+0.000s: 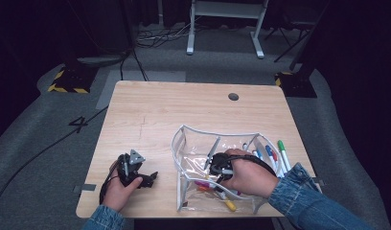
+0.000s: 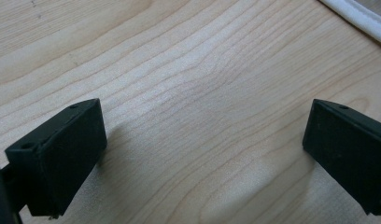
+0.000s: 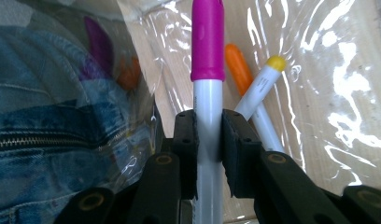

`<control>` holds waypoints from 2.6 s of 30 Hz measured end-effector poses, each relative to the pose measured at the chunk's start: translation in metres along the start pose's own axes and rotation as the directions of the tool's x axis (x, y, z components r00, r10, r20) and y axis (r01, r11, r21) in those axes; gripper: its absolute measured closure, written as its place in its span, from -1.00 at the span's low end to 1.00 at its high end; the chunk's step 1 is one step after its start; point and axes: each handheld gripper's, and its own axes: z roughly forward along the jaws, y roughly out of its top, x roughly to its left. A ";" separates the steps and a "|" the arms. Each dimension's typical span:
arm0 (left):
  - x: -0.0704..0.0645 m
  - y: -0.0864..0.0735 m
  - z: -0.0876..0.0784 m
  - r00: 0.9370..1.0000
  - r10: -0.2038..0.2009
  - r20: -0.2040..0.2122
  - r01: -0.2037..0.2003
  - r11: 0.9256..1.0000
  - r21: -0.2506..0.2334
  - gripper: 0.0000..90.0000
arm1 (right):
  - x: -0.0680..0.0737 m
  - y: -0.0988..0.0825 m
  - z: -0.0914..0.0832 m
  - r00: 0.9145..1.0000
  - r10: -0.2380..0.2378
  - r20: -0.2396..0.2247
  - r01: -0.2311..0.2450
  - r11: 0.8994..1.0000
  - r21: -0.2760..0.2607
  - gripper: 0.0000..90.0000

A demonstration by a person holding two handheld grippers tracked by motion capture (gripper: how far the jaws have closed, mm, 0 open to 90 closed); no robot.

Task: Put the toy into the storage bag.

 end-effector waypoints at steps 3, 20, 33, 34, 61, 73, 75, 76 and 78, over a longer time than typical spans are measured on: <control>0.000 0.000 0.000 1.000 0.001 0.001 -0.001 1.000 0.002 -1.00 | 0.000 0.000 0.007 1.000 -0.012 -0.012 0.012 0.999 0.031 0.71; 0.000 0.000 0.000 1.000 0.000 0.000 0.000 1.000 0.000 -1.00 | -0.003 -0.001 0.030 0.996 -0.085 -0.028 0.088 0.991 0.098 0.34; 0.000 0.000 0.000 1.000 -0.001 -0.004 0.001 1.000 -0.005 -1.00 | -0.008 -0.025 -0.050 0.992 0.069 0.105 -0.034 0.951 -0.306 0.14; 0.000 0.000 0.000 1.000 0.001 0.001 -0.001 1.000 0.002 -1.00 | -0.010 -0.029 -0.058 0.990 0.084 0.113 -0.042 0.944 -0.328 0.15; 0.000 0.000 0.000 1.000 0.000 0.000 0.000 1.000 0.000 -1.00 | -0.088 -0.172 -0.134 0.781 0.587 0.212 -0.367 0.706 -0.605 0.22; 0.000 0.000 0.000 1.000 0.000 -0.001 0.000 1.000 -0.001 -1.00 | -0.131 -0.219 -0.064 0.700 0.692 0.176 -0.528 0.668 -0.525 0.24; 0.000 0.000 0.000 1.000 -0.001 -0.001 0.001 1.000 -0.004 -1.00 | -0.135 -0.223 -0.054 0.688 0.705 0.172 -0.551 0.662 -0.508 0.24; 0.000 0.000 0.000 1.000 -0.001 -0.001 0.001 1.000 -0.004 -1.00 | -0.138 -0.226 -0.048 0.684 0.709 0.172 -0.558 0.661 -0.502 0.24; 0.000 0.000 0.000 1.000 -0.001 -0.004 0.001 1.000 -0.004 -1.00 | -0.141 -0.229 -0.034 0.678 0.717 0.161 -0.579 0.657 -0.483 0.23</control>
